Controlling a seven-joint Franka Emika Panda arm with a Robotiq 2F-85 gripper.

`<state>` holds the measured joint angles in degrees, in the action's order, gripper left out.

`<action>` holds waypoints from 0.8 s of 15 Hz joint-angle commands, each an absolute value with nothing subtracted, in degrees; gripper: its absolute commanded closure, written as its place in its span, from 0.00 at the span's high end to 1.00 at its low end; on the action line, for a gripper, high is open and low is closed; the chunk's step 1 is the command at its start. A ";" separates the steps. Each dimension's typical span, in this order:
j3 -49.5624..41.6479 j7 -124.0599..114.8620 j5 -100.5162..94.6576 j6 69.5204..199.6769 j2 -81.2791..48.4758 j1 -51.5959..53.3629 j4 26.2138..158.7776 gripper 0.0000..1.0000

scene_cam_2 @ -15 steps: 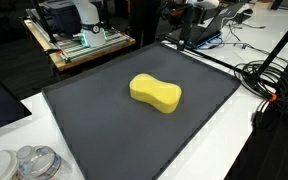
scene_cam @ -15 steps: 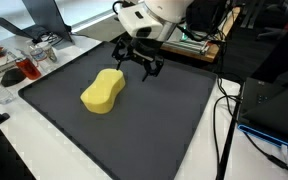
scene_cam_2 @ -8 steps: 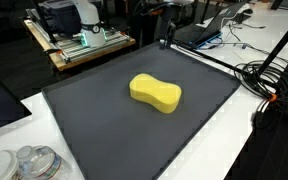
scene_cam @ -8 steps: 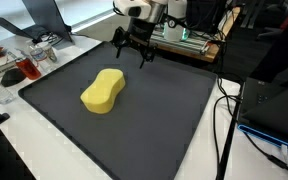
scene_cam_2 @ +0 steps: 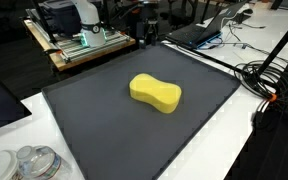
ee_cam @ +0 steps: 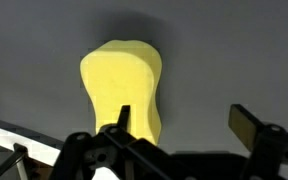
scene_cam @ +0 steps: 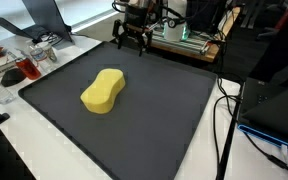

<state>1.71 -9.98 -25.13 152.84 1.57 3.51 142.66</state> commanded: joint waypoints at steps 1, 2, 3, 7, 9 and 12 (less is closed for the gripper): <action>-0.51 3.81 -11.51 157.68 7.79 1.67 150.22 1.00; -1.60 8.20 -7.26 157.61 8.66 1.48 151.13 1.00; -2.59 12.81 -2.11 157.05 9.42 2.01 151.93 1.00; -9.23 30.09 12.71 152.06 12.50 2.39 151.82 1.00; -12.75 36.06 16.40 147.86 13.03 1.58 150.16 1.00; -17.13 41.74 18.90 140.35 11.90 -0.32 146.16 1.00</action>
<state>-13.95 35.94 15.46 147.37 11.70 1.25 149.43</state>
